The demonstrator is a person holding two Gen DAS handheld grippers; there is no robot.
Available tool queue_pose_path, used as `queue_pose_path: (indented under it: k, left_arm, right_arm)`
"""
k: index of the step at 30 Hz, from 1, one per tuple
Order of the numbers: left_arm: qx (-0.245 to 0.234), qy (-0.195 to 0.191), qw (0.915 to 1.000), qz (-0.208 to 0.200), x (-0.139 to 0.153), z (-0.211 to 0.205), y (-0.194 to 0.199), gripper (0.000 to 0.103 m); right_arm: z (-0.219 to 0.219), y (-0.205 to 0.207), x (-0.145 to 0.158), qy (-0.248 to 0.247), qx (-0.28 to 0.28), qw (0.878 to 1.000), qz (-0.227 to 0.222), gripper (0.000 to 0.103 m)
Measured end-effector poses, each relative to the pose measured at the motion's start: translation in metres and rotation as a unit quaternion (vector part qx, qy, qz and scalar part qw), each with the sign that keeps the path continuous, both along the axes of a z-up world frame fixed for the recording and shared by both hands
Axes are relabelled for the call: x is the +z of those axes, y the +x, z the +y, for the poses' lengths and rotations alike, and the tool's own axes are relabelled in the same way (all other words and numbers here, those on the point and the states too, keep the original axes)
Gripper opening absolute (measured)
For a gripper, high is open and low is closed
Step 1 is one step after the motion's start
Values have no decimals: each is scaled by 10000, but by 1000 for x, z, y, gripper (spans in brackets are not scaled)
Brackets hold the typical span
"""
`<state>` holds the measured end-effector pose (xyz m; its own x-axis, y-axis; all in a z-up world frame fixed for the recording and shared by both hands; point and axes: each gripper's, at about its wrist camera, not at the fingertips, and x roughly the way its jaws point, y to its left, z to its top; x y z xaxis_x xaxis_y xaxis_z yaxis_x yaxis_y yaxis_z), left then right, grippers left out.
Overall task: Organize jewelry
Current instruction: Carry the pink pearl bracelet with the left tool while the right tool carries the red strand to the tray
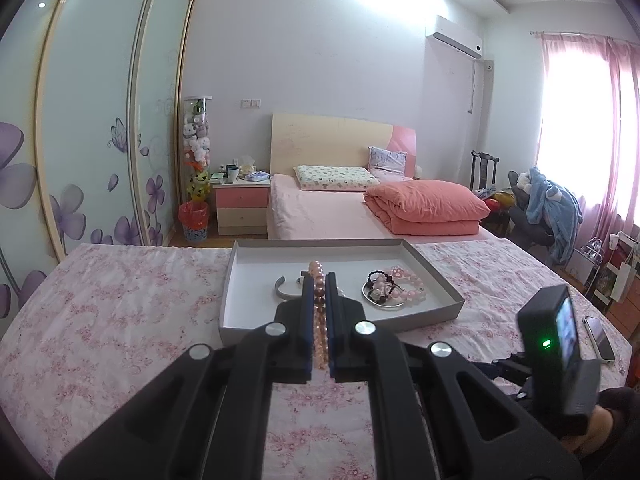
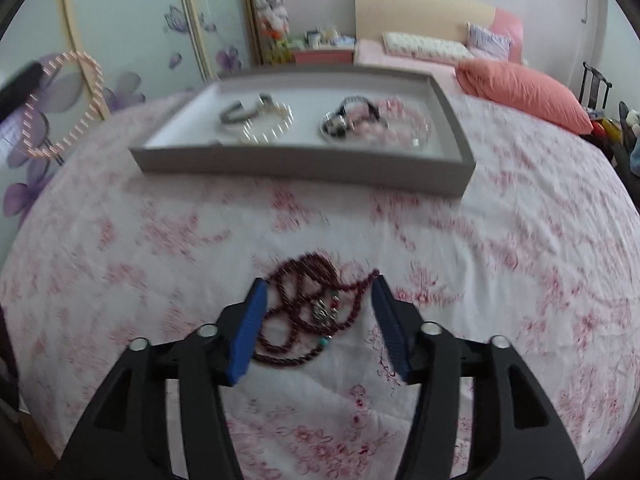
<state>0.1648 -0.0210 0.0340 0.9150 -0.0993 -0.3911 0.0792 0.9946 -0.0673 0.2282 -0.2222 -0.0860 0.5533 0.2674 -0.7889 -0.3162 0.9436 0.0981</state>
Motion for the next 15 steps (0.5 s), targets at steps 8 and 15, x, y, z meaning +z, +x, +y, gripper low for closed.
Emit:
queue_pose_path:
  k: [8, 15]
  left_arm:
    - [30, 12, 10000, 24, -1, 2, 0, 7]
    - [10, 14, 10000, 4, -2, 1, -1, 7]
  right_arm:
    - [5, -5, -3, -205, 5, 9996, -178, 15]
    - [-12, -14, 12, 117, -245, 9981, -561, 9]
